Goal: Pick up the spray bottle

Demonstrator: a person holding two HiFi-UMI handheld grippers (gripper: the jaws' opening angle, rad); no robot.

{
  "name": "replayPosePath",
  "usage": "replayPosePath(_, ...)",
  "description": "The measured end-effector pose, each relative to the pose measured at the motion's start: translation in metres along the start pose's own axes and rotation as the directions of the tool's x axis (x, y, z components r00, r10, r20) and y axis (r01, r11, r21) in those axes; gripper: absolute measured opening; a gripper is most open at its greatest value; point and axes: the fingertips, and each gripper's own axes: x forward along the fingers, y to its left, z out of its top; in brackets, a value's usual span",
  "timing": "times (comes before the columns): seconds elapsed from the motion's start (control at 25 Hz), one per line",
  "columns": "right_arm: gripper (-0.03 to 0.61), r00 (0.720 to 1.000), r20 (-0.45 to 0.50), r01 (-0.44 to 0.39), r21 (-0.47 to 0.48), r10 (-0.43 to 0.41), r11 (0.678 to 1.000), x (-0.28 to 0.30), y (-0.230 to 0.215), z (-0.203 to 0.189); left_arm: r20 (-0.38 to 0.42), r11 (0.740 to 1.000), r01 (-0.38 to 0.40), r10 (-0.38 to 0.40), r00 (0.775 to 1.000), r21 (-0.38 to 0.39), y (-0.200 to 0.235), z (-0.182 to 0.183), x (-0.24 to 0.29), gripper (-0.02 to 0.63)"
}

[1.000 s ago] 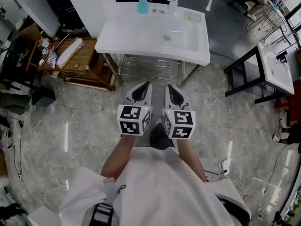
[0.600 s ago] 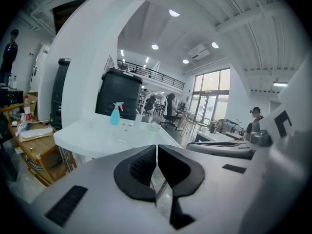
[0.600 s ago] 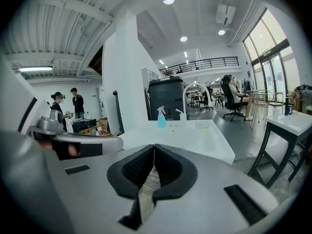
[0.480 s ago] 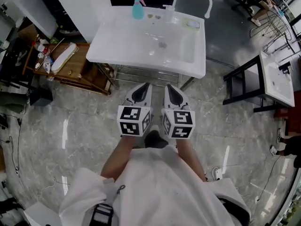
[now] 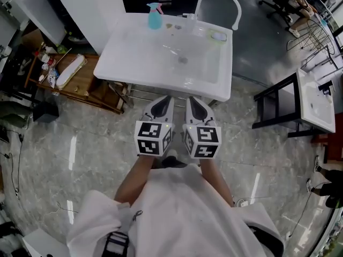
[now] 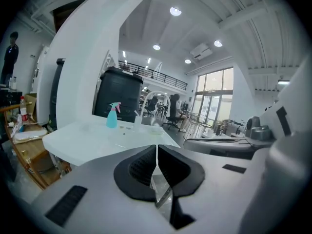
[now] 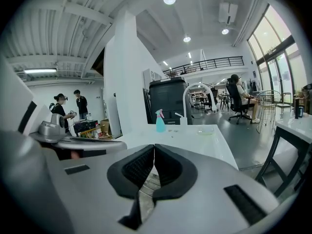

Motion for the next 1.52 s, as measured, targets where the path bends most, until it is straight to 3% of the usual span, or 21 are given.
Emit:
replayPosePath(0.64, 0.028, 0.998, 0.0, -0.062, -0.029, 0.062, 0.998, 0.015, 0.002, 0.005, 0.002, 0.999, -0.036, 0.036, 0.999, -0.009, 0.004, 0.005, 0.01, 0.034)
replayPosePath(0.92, 0.028, 0.998, -0.007, -0.068, -0.045, 0.068, 0.997, 0.027, 0.0, 0.005, 0.016, 0.997, -0.071, 0.071, 0.997, -0.021, 0.022, 0.009, 0.014, 0.034)
replayPosePath(1.52, 0.028, 0.999, -0.012, -0.052, -0.032, 0.051, 0.998, 0.085, -0.007, 0.018, 0.011, 0.998, -0.061, 0.061, 0.998, -0.017, 0.059, 0.028, 0.057, 0.034)
